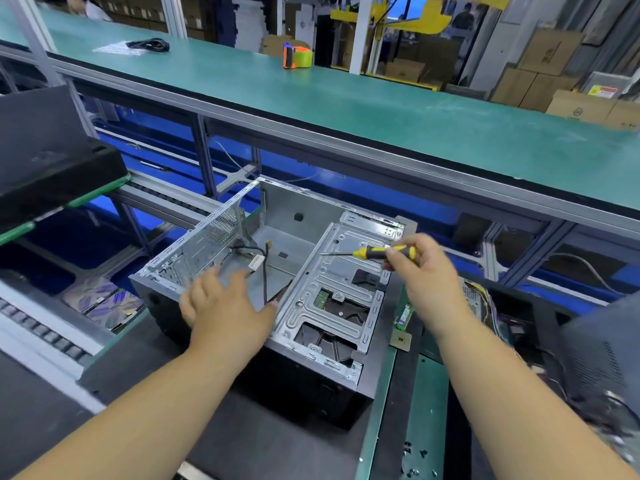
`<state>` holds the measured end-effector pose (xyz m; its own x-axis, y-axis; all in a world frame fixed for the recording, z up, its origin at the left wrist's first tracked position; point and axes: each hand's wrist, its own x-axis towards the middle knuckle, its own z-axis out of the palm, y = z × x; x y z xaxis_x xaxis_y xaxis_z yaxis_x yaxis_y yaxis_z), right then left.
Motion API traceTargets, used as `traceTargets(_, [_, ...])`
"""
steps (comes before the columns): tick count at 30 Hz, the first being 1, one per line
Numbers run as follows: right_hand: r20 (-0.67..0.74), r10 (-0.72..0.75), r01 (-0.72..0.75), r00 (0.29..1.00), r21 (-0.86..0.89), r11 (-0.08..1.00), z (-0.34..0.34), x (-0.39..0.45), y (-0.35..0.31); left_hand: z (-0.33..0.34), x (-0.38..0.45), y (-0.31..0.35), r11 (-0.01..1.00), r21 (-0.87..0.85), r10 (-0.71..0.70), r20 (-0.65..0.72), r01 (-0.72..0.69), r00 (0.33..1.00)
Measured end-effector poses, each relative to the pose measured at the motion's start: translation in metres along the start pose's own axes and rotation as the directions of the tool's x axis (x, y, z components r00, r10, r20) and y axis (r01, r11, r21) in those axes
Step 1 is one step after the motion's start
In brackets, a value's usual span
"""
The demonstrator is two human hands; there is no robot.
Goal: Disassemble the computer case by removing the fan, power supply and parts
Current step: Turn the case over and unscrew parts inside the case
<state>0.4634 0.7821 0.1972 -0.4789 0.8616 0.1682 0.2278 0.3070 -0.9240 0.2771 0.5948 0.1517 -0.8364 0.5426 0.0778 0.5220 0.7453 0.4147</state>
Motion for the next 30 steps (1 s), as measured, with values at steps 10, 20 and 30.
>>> traceTargets(10, [-0.105, -0.062, 0.065, 0.992, 0.027, 0.998, 0.041, -0.027, 0.038, 0.006, -0.008, 0.008, 0.995, 0.015, 0.101, 0.040, -0.102, 0.994])
traceTargets(20, [-0.364, -0.010, 0.008, 0.931, -0.010, 1.000, 0.100, -0.070, 0.013, -0.011, 0.045, -0.045, 0.922, -0.064, 0.386, 0.103, -0.381, 0.917])
traceTargets(30, [-0.611, 0.030, -0.079, 0.791, -0.054, 0.995, 0.184, -0.127, -0.031, -0.032, 0.123, -0.094, 0.703, -0.208, 0.710, 0.259, -0.680, 0.655])
